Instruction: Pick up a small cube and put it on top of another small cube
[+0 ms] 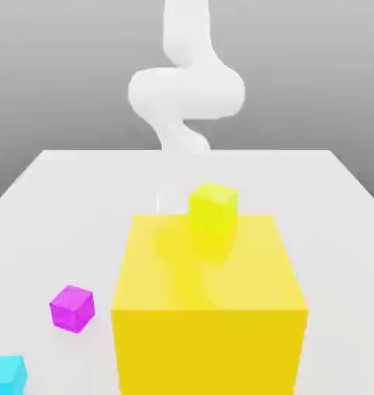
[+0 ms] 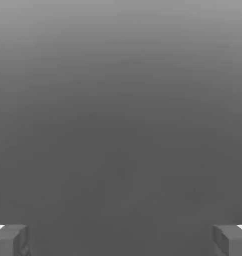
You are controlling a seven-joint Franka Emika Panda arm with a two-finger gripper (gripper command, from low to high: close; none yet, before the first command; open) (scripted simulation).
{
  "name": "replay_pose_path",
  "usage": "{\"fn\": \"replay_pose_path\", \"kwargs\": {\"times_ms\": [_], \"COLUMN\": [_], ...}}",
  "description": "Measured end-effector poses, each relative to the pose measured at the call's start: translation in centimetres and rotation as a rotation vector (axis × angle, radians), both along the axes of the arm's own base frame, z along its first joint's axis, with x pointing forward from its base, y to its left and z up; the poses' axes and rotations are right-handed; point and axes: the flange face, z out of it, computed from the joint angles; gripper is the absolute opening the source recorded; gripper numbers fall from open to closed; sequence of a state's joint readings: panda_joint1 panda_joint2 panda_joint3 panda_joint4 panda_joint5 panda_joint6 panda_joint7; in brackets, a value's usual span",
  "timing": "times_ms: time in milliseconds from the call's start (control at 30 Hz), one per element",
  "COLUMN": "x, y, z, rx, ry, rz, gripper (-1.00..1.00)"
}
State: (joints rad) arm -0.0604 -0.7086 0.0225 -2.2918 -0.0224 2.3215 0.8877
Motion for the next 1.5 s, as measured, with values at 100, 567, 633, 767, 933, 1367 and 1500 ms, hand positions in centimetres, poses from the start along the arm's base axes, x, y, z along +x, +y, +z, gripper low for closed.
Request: {"fn": "replay_pose_path", "kwargs": {"times_ms": [100,567,633,767,933,1367,1500], "x": [3.8,13.4,13.7,13.6,12.3,10.8,10.8], "y": [-2.0,-15.1,-17.4,-20.7,-24.1,-26.1,-26.1], "z": [-3.7,-24.5,-27.9,-34.7,-43.3,-55.2,-52.7], "rx": [0.035,0.240,0.278,0.357,0.468,0.556,0.557], "ry": [0.071,0.343,0.376,0.442,0.521,0.570,0.570], "rz": [-0.134,-0.724,-0.811,-0.968,-1.164,-1.305,-1.306], "gripper": [0.00,0.00,0.00,0.00,0.00,-1.00,-1.00]}}
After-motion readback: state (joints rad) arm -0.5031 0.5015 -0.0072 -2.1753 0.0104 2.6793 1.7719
